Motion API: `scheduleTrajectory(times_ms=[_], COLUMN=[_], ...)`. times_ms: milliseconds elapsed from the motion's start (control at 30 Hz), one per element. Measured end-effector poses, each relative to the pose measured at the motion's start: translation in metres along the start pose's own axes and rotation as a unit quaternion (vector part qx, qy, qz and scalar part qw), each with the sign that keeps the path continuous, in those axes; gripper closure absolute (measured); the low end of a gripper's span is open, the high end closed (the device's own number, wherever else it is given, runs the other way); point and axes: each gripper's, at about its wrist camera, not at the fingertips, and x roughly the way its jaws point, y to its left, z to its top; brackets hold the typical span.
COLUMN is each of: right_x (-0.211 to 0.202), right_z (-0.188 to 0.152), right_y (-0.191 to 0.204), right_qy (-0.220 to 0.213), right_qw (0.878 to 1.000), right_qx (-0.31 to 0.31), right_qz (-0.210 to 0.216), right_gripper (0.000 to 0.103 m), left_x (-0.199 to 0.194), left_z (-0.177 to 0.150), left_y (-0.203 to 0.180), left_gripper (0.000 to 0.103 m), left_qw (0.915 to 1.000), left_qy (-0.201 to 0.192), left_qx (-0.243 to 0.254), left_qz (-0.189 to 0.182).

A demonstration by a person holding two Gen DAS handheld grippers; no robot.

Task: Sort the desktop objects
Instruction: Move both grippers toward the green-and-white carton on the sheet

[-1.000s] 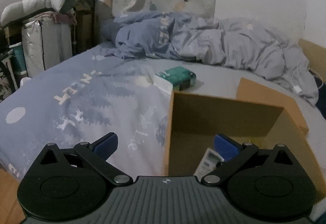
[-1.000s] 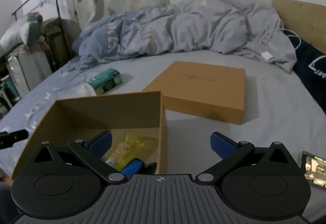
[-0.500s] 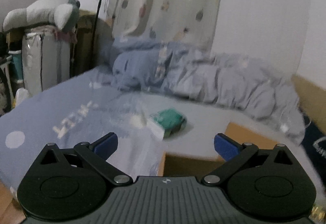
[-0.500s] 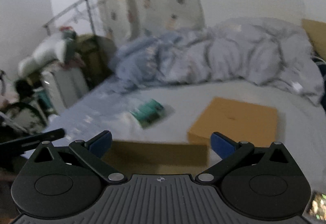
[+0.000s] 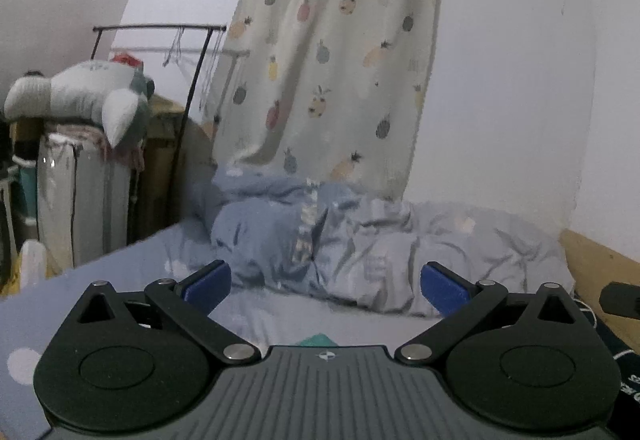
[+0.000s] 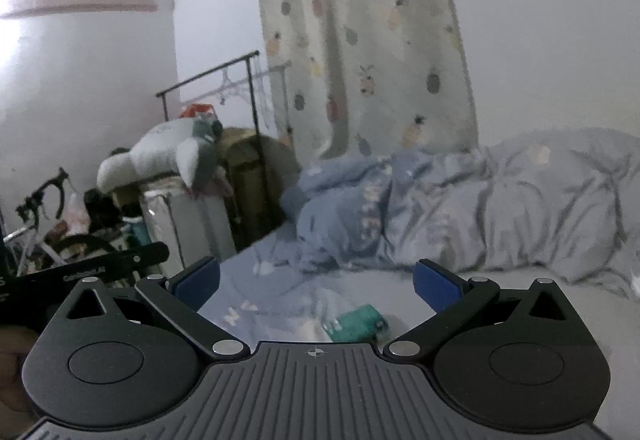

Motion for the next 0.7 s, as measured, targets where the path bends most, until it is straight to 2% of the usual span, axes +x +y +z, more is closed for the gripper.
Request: scheduleTrajectory(times_ms=[133, 267, 467, 700], right_x=[0.020, 0.051, 0.098, 0.158], right_z=[0.020, 0.021, 0.014, -0.022], right_y=[0.002, -0.004, -0.027, -0.046], right_qy=[-0.004, 0.017, 0.046, 0.090], right_qw=[1.000, 1.000, 0.997, 0.994], right_qx=[-0.001, 0.010, 0.052, 0.059], right_qz=[0.011, 0.008, 0.021, 0.022], right_gripper=[0.000, 0.000, 0.000, 0.000], left_x=[0.022, 0.054, 0.079, 0.131], left_z=[0.001, -0.010, -0.028, -0.058], left_y=[0.002, 0.006, 0.023, 0.042], left_gripper=[0.000, 0.000, 0.000, 0.000], left_qw=[0.9999, 0.9994, 0.9976, 0.9923], left_qy=[0.002, 0.022, 0.067, 0.120], left_qx=[0.013, 0.025, 0.010, -0.018], left_qz=[0.006, 0.011, 0.016, 0.023])
